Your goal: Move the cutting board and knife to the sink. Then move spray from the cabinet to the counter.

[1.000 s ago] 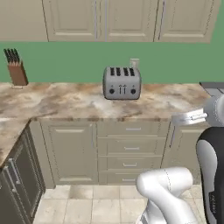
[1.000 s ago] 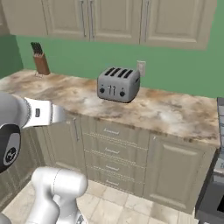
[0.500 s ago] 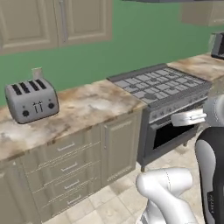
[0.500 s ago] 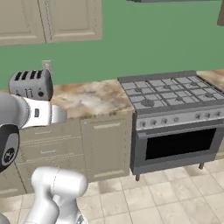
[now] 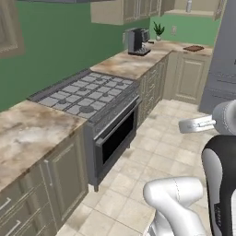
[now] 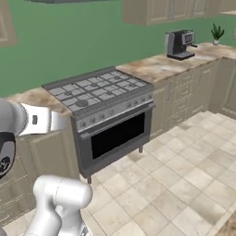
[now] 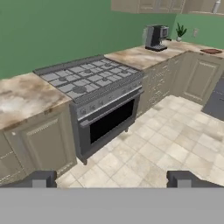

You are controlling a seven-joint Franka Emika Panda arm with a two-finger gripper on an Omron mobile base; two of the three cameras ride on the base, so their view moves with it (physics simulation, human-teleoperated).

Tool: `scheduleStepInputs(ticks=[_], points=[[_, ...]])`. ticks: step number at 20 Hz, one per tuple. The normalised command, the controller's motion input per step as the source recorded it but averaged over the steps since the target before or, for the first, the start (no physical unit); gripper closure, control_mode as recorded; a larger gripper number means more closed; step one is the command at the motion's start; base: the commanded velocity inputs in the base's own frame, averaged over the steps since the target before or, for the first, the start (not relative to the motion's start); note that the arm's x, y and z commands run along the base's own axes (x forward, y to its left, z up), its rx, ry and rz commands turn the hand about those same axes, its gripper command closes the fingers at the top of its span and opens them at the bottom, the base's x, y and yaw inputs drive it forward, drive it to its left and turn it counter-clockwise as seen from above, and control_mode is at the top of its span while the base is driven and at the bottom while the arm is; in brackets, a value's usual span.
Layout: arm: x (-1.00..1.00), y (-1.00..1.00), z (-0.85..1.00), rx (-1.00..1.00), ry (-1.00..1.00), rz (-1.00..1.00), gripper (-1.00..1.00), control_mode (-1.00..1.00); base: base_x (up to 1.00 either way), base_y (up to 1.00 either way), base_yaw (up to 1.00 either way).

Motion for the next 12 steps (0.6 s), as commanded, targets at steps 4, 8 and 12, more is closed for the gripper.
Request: scheduleStepInputs(ticks=[4,8,12], points=[[0.00,0.00,0.00,0.00,0.00,0.00,-1.00,1.00,0.86,-0.30,-0.21],[0.00,0.00,0.00,0.00,0.00,0.00,-1.00,1.00,1.00,-0.12,-0.13],[0.00,0.00,0.00,0.00,0.00,0.00,-1.00,1.00,1.00,-0.32,-0.17]])
